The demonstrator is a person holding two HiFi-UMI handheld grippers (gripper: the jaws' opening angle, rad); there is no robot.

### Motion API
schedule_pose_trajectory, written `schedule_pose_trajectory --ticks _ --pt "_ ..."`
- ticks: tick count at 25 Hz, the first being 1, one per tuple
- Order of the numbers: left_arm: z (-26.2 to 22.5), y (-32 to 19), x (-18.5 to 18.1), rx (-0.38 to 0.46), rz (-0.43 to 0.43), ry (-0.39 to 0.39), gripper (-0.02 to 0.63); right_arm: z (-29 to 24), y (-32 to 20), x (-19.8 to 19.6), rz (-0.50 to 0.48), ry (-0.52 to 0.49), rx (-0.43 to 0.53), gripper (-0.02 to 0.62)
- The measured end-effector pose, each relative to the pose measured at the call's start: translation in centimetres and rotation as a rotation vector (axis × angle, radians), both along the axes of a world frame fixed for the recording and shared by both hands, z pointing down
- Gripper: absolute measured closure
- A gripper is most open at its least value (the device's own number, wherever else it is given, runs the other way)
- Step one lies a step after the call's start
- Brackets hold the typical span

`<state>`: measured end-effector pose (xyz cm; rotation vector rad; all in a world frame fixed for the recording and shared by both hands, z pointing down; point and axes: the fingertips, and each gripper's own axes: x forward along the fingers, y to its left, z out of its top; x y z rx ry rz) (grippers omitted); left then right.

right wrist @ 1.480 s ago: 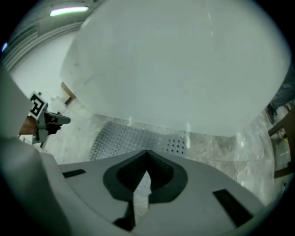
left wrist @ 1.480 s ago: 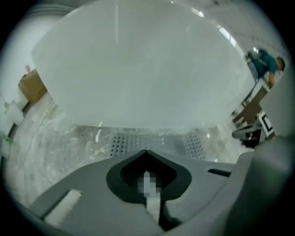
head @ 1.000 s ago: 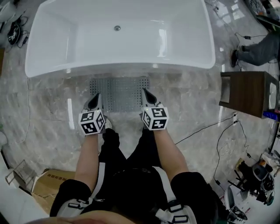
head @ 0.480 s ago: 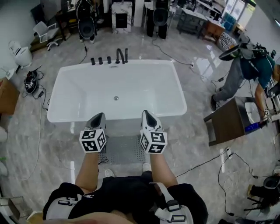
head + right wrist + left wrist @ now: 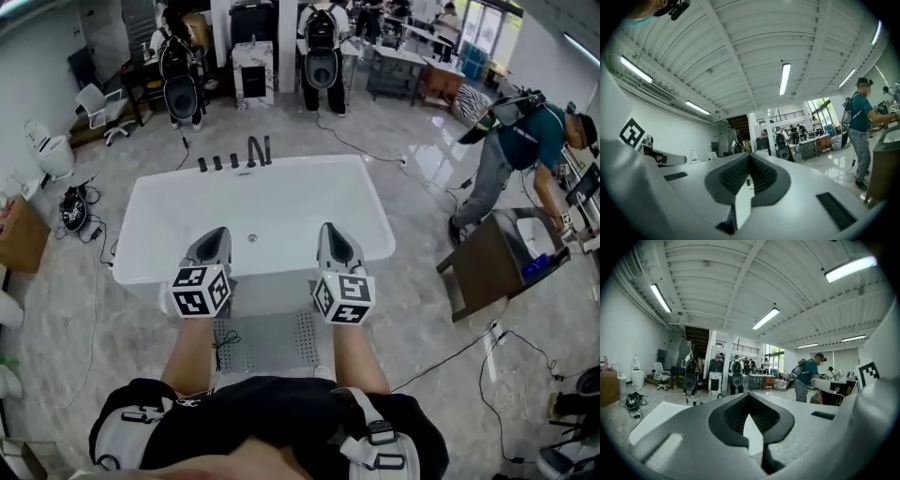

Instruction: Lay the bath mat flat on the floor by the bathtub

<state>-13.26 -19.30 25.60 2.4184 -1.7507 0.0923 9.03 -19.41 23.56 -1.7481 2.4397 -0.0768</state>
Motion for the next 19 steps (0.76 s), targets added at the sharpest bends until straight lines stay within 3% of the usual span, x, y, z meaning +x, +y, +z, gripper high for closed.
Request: schedule_pose_trajectory --ticks 19 --pt "-0.7 1.0 0.7 0.024 -0.021 -0.025 0.604 0.9 -0.1 0.1 -0.042 0.009 -0.014 0.591"
